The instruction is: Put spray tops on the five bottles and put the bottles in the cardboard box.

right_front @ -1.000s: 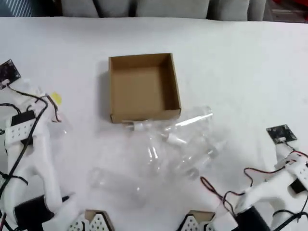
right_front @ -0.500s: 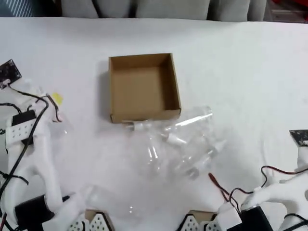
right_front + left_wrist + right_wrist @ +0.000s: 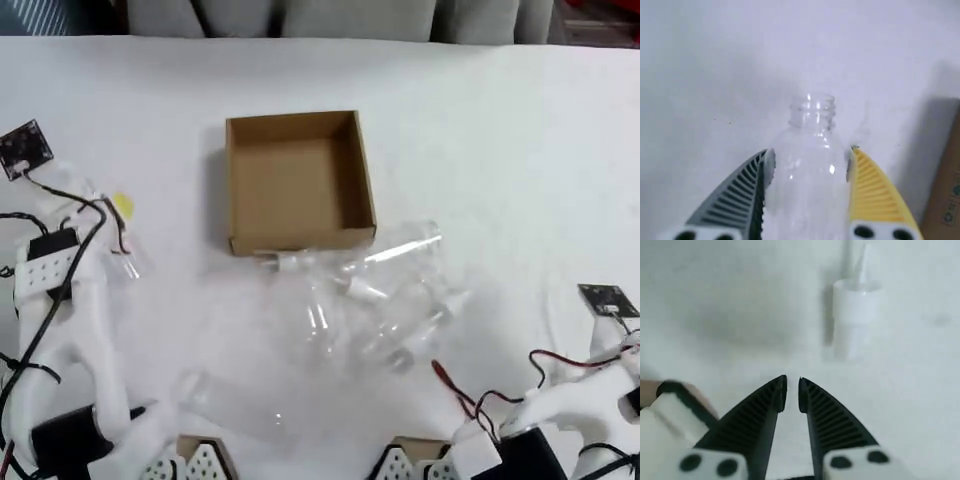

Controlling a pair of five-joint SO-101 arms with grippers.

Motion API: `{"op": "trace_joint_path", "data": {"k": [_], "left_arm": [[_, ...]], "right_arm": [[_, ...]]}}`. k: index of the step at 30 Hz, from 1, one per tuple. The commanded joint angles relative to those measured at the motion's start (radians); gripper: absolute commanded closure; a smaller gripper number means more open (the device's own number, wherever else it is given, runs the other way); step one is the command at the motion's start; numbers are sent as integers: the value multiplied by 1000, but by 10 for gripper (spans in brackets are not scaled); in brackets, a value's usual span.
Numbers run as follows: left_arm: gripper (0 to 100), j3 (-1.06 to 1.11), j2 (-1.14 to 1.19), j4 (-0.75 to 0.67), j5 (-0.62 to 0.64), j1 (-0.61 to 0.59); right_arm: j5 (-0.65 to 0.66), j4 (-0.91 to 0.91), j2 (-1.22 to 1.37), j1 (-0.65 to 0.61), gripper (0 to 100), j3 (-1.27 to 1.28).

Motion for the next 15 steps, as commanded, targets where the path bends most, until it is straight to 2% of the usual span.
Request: {"op": "trace_joint_path", "data": {"k": [1,5,15], "left_arm": [[972,-8,-53,-28,-12,12],[972,-8,-53,-28,-12,12],[972,-6,-53,-26,-14,12]], "right_arm": [[-104,-217,5,-21,982,44],[-120,-352,5,-15,982,107],[-120,-456,7,8,982,117]]}}
